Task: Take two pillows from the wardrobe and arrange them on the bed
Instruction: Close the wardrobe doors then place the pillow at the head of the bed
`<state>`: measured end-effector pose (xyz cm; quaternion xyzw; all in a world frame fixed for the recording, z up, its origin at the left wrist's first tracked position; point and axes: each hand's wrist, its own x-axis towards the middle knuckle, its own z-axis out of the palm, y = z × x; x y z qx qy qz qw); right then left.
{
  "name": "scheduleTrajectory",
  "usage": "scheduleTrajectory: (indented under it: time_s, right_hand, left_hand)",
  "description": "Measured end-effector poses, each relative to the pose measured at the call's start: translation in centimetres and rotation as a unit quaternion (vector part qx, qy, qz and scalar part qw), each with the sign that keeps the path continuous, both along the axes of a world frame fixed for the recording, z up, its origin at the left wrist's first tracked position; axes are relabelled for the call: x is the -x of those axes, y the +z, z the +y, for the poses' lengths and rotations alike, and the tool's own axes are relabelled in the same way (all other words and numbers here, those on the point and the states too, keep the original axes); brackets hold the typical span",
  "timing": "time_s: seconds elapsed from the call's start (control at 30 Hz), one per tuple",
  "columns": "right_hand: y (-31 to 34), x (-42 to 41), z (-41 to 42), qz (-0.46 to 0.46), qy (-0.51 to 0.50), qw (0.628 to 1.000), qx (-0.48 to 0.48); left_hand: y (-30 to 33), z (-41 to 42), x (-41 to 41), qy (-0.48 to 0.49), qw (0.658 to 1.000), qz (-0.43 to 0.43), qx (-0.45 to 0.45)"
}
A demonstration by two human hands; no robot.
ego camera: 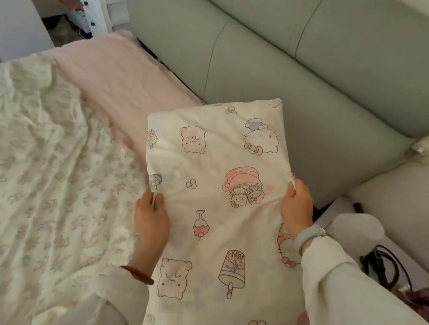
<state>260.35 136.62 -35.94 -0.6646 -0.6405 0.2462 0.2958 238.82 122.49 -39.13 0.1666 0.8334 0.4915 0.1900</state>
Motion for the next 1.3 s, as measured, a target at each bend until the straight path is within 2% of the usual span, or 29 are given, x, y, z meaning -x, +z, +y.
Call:
scheduleTrajectory:
  time_s: [0.27, 0.47, 0.53, 0.63, 0.7, 0.77, 0.9, 0.97, 1.03, 1.07, 1.1, 1.2, 1.3]
  right_hand:
    - [-1.3, 5.9, 17.3, -0.003, 0.13, 0.991, 0.009]
    - [-9.1, 5.4, 26.3, -0.14, 0.186, 0.96, 0.155]
    - [-12.1, 3.4, 27.0, -0.175, 0.21, 0.942, 0.196]
    - [-15.5, 0.5, 27.9, -0.205, 0.228, 0.924, 0.226]
    - [-17.3, -0.7, 28.5, -0.203, 0.226, 0.916, 0.261]
    - [-18.7, -1.2, 29.0, -0.173, 0.223, 0.907, 0.312]
    - [-20.5, -0.7, 29.5, -0.095, 0.19, 0.899, 0.382]
    - [-20.7, 0.3, 29.3, -0.094, 0.184, 0.913, 0.353]
    - [-20.3, 1.4, 28.3, -0.08, 0.185, 0.934, 0.295]
    - [-20.1, 1.9, 27.7, -0.075, 0.181, 0.946, 0.259]
    - [-19.7, 2.3, 27.1, -0.071, 0.176, 0.956, 0.222]
    - [-17.9, 2.8, 25.9, -0.041, 0.178, 0.975, 0.128]
    - [-16.3, 2.7, 25.5, -0.008, 0.217, 0.975, 0.057]
  left_hand:
    - [-3.0, 10.9, 1.2, 0.078, 0.997, -0.022, 0.013]
    - [-10.0, 17.3, 0.2, 0.051, 0.982, -0.118, 0.136]
    - [-12.1, 17.9, -1.2, 0.066, 0.978, -0.136, 0.145]
    - [-14.8, 17.6, -3.4, 0.089, 0.961, -0.21, 0.156]
    - [-16.4, 17.1, -4.9, 0.087, 0.949, -0.267, 0.144]
    - [-17.7, 17.1, -6.0, 0.093, 0.94, -0.316, 0.092]
    - [-18.9, 17.9, -6.5, 0.118, 0.94, -0.314, 0.062]
    - [-18.6, 18.2, -6.8, 0.14, 0.953, -0.253, 0.094]
    - [-17.9, 17.9, -6.9, 0.164, 0.954, -0.132, 0.213]
    - [-17.5, 17.7, -6.8, 0.165, 0.953, -0.079, 0.241]
    - [-17.1, 17.7, -6.8, 0.169, 0.961, -0.052, 0.212]
    - [-15.0, 18.3, -7.1, 0.215, 0.974, -0.05, 0.059]
    - [-14.0, 17.9, -8.8, 0.253, 0.965, -0.066, 0.024]
